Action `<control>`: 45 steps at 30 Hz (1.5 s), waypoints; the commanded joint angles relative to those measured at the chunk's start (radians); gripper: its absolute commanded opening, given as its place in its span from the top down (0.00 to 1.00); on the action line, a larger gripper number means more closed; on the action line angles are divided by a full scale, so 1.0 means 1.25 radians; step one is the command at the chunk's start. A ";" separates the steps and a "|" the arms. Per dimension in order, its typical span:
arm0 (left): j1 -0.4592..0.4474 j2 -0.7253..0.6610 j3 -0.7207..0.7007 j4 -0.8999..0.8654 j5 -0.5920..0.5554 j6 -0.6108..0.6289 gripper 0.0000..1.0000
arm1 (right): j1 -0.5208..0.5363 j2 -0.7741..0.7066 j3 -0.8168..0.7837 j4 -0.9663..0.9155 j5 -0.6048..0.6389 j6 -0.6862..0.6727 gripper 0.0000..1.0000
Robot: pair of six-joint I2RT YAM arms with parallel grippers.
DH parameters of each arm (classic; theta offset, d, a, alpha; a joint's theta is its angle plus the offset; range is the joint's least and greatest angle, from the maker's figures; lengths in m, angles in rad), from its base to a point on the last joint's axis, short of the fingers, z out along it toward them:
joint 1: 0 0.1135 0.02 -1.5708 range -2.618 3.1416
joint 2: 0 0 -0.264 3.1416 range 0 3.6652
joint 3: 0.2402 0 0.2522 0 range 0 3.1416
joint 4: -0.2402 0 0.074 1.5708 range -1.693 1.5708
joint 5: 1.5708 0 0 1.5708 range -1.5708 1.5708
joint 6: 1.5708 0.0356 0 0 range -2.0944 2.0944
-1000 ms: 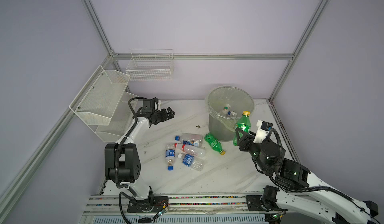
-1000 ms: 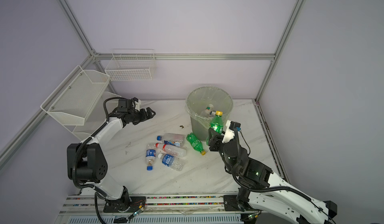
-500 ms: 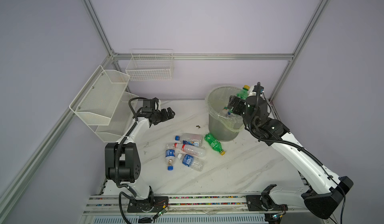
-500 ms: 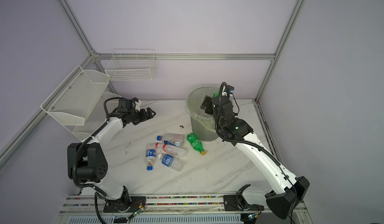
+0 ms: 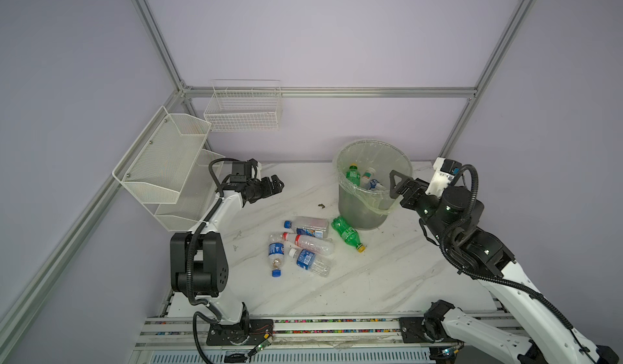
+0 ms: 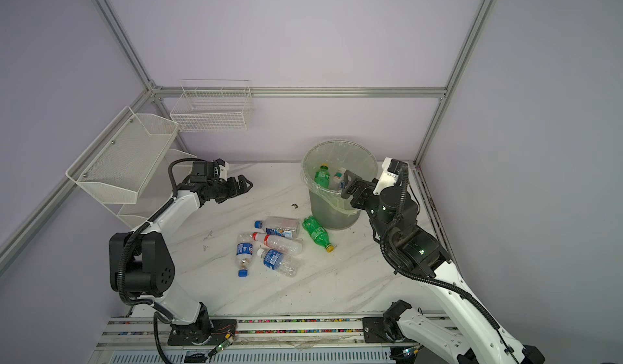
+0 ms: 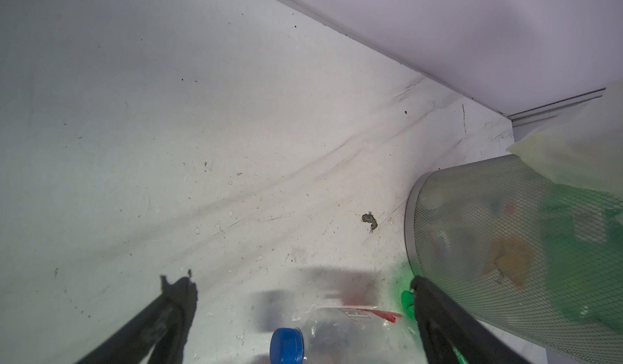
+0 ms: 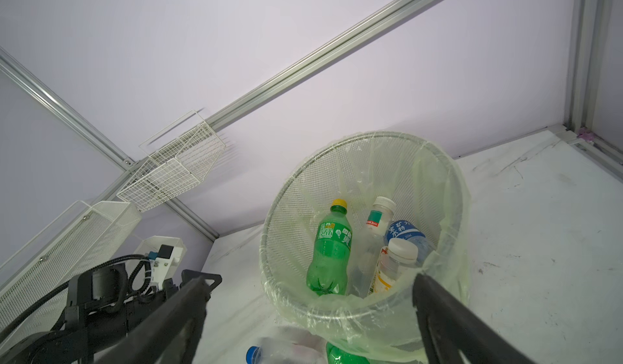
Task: Throw the plastic bottles in the bin
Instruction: Throw the plastic bottle into the trash bin, then pick up the plastic bottle from the middle-left of the table.
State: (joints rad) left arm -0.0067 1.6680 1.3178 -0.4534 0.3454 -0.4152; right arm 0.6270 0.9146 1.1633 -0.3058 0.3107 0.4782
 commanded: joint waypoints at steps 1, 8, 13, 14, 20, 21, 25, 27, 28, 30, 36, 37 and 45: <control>0.007 -0.008 0.000 0.007 0.010 0.013 0.00 | 0.000 0.018 -0.014 -0.025 -0.067 -0.041 0.03; 0.007 -0.007 -0.001 0.005 0.002 0.011 0.00 | 0.000 0.036 -0.039 -0.023 -0.145 -0.069 0.03; 0.007 0.001 -0.003 0.006 0.008 0.001 0.00 | 0.002 0.041 -0.067 -0.011 -0.173 -0.072 0.03; 0.007 0.001 -0.005 0.005 0.008 0.000 0.00 | 0.003 0.042 -0.073 -0.007 -0.177 -0.071 0.03; 0.008 -0.008 -0.030 0.016 0.001 -0.026 0.00 | 0.017 0.061 -0.102 0.018 -0.193 -0.068 0.03; 0.008 -0.009 -0.038 0.026 0.001 -0.038 0.00 | 0.021 0.064 -0.107 0.028 -0.196 -0.069 0.03; 0.009 -0.007 -0.036 0.011 0.017 -0.081 0.00 | 0.046 0.078 -0.135 0.067 -0.198 -0.066 0.03; 0.010 -0.013 -0.027 -0.014 0.018 -0.092 0.00 | 0.067 0.081 -0.149 0.078 -0.194 -0.063 0.03; 0.009 -0.018 -0.025 -0.028 0.016 -0.095 0.00 | 0.077 0.081 -0.160 0.083 -0.189 -0.058 0.03; 0.010 -0.035 -0.020 -0.056 0.001 -0.099 0.00 | 0.099 0.081 -0.184 0.094 -0.181 -0.051 0.03; 0.012 -0.078 -0.021 -0.139 0.001 -0.127 0.00 | 0.137 0.093 -0.237 0.108 -0.177 -0.043 0.03; 0.012 -0.079 -0.016 -0.162 0.005 -0.128 0.00 | 0.138 0.092 -0.248 0.118 -0.183 -0.041 0.03; 0.012 -0.125 -0.039 -0.264 0.006 -0.107 0.00 | 0.139 0.088 -0.311 0.153 -0.180 -0.026 0.03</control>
State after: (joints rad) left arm 0.0002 1.5650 1.2972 -0.7269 0.3386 -0.5575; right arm 0.7971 1.0328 0.7868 -0.1612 0.0780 0.4328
